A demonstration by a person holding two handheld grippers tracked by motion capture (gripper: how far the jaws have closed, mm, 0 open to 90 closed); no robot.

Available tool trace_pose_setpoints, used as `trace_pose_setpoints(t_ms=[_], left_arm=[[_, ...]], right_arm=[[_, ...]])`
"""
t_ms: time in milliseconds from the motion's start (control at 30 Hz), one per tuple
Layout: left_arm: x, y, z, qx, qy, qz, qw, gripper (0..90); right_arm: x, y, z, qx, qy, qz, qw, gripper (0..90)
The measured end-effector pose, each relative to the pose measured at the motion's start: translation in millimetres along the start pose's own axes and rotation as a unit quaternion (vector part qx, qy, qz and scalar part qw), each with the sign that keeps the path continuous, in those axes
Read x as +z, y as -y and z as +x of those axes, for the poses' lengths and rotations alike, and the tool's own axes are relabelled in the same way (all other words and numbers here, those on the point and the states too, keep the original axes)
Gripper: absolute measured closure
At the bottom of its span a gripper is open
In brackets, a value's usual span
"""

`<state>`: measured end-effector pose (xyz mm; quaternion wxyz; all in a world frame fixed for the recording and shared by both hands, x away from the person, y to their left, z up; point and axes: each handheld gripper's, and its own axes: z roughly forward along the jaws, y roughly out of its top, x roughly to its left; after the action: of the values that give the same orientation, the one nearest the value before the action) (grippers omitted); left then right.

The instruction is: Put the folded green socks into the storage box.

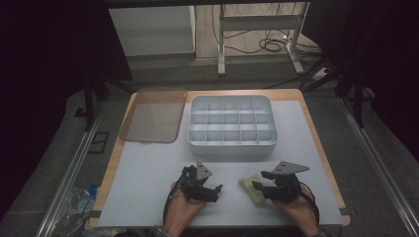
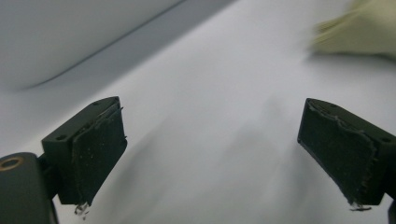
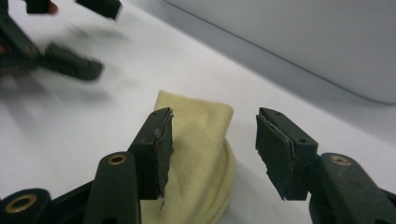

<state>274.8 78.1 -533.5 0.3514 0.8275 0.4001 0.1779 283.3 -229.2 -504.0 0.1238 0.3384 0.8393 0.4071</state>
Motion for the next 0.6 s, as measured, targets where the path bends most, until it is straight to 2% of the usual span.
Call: trace_pose_setpoints(t_ms=[133, 300, 467, 600], left_arm=[[-13.2, 12.3, 23.9, -0.023, -0.023, -0.001, 0.9995, 7.3], [-24.4, 25.4, 45.5, -0.043, -0.044, 0.000, 0.9981, 7.4], [-26.7, 35.6, 57.4, -0.054, -0.057, 0.006, 0.9969, 7.4], [-20.6, 41.4, 59.6, -0.055, -0.056, 0.016, 0.9968, 7.4]], right_arm=[[2.1, 0.9, -0.5, 0.007, -0.007, 0.004, 0.9999, 44.0], [5.7, 2.0, -3.5, 0.018, -0.011, 0.014, 0.9997, 41.6], [11.5, 3.6, -6.4, 0.025, -0.013, 0.028, 0.9992, 40.3], [15.9, 4.2, -6.0, 0.022, -0.015, 0.038, 0.9989, 40.3]])
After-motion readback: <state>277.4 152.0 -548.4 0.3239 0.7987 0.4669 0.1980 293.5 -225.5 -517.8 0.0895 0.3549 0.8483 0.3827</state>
